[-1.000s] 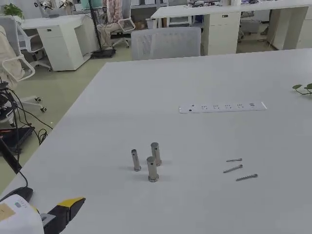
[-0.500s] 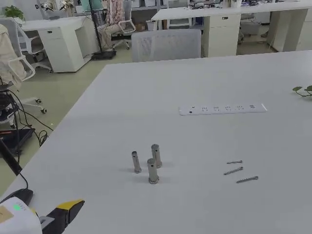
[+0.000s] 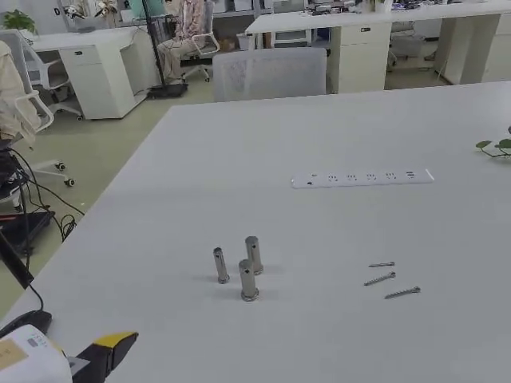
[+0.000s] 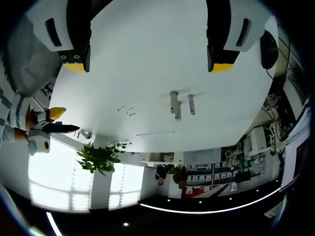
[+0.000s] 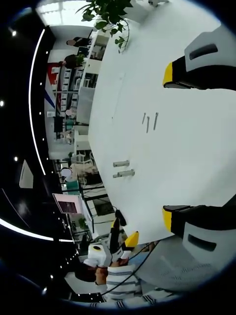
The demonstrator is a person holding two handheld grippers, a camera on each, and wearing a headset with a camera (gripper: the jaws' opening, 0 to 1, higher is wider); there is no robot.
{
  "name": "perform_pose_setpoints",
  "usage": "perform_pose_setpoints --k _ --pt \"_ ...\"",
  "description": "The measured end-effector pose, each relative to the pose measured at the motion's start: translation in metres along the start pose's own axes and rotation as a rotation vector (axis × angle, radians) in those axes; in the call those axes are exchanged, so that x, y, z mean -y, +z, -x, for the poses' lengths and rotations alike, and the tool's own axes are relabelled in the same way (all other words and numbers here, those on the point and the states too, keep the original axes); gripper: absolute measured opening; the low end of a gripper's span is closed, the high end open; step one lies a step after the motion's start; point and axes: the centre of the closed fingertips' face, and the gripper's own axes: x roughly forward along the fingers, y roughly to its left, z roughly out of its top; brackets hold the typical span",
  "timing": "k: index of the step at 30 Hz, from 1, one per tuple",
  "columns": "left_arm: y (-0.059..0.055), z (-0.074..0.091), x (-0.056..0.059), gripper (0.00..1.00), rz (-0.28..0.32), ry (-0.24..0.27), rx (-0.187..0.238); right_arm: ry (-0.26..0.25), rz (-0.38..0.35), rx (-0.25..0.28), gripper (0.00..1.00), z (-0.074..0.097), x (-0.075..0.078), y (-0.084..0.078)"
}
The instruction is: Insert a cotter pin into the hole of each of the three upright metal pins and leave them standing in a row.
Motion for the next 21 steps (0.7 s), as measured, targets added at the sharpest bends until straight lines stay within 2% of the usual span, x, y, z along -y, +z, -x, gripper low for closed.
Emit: perform_pose_setpoints --k 21 --pt "0.0009 0.0001 -0.0035 0.99 0.032 0.004 0.009 0.0 -0.001 0.002 1.0 -0.0009 -0.0023 0.0025"
